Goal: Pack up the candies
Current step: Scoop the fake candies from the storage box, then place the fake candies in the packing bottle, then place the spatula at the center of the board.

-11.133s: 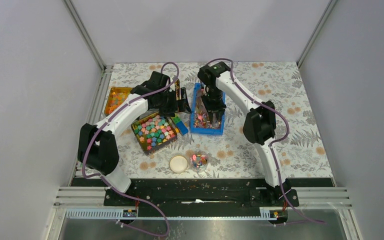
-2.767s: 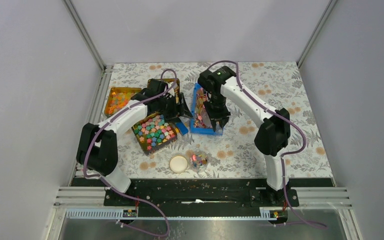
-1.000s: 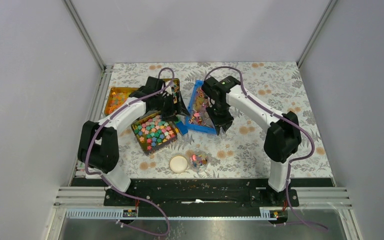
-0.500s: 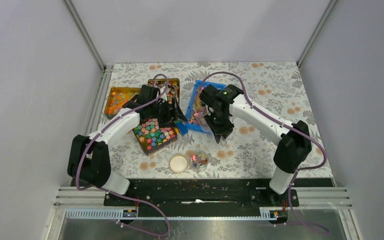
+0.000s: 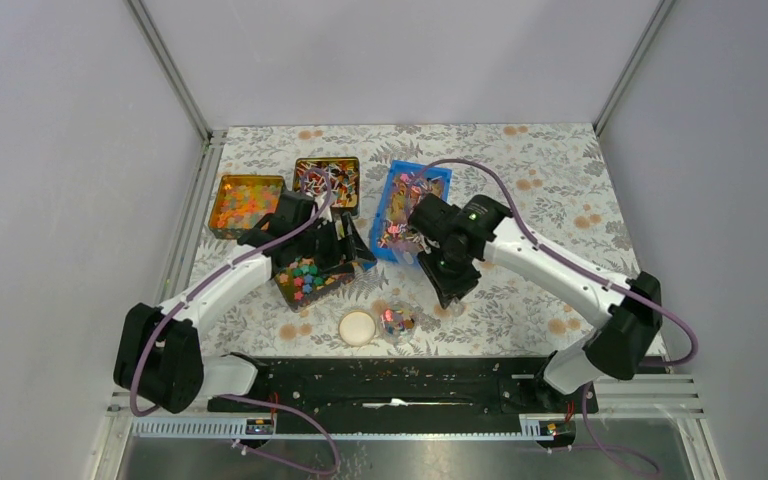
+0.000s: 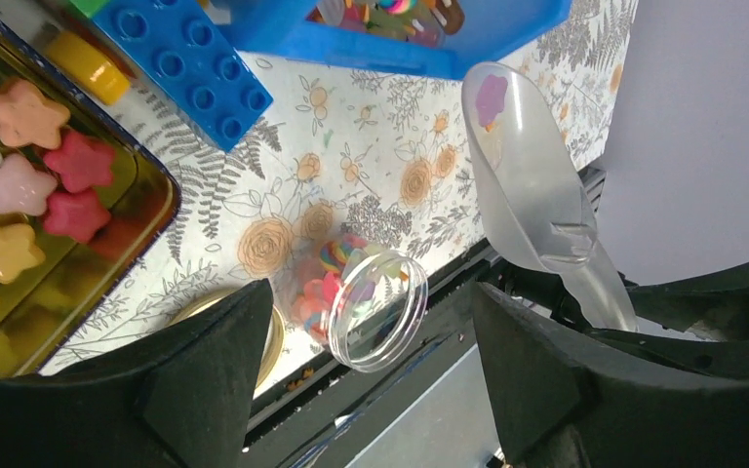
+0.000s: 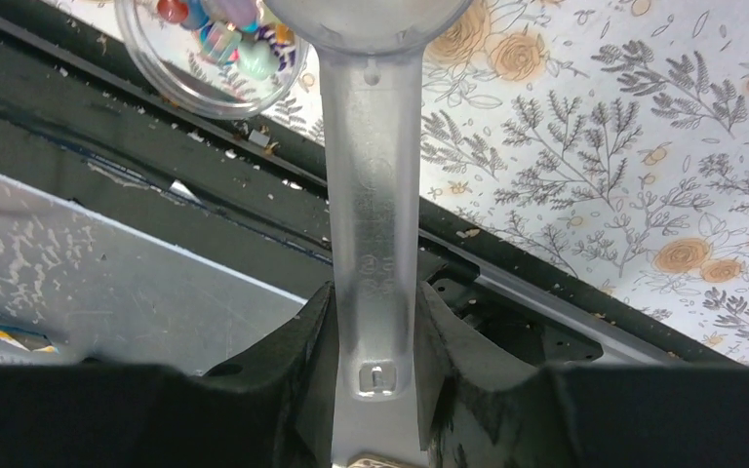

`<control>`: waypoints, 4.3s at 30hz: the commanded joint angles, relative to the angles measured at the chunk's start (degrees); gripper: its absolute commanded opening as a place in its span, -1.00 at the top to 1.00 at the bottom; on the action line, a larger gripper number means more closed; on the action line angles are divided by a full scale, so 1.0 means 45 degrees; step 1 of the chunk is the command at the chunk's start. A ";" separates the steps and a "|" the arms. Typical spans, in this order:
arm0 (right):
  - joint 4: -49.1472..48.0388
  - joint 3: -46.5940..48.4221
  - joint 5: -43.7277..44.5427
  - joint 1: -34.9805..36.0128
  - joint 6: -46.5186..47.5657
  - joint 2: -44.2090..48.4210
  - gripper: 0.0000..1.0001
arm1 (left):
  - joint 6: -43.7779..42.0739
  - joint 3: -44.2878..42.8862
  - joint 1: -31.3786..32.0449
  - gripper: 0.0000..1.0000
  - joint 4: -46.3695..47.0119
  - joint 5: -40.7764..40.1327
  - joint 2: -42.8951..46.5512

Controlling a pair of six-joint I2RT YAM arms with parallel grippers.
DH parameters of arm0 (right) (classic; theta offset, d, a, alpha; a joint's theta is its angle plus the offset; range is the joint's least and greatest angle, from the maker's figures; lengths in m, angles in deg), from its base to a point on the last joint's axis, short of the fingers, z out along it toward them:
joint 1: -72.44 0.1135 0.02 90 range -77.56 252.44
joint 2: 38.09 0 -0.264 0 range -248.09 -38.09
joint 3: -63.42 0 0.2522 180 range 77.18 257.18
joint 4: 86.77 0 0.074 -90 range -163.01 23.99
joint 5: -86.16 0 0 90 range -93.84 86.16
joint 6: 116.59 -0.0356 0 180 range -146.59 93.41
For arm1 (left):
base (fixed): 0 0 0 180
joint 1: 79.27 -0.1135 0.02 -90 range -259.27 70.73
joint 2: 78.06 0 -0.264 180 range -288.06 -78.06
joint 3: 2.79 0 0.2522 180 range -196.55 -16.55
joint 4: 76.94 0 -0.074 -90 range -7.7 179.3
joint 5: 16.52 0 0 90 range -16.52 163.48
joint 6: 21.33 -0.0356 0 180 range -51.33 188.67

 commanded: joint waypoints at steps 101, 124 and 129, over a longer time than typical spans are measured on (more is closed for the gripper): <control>0.1882 -0.0738 -0.4726 0.0589 -0.2376 0.2030 1.00 | -0.0729 0.2632 0.0903 -0.61 0.0174 -0.0188 0.3786; -0.0170 -0.4088 0.4694 -0.0933 -0.4242 0.4751 1.00 | -0.6671 0.0603 0.0913 -0.98 -0.0893 -0.2884 0.5697; -0.2191 -0.5471 0.4774 -0.1254 -0.4365 0.4999 1.00 | -0.7506 0.1217 0.0913 -0.96 -0.0213 -0.3640 0.6132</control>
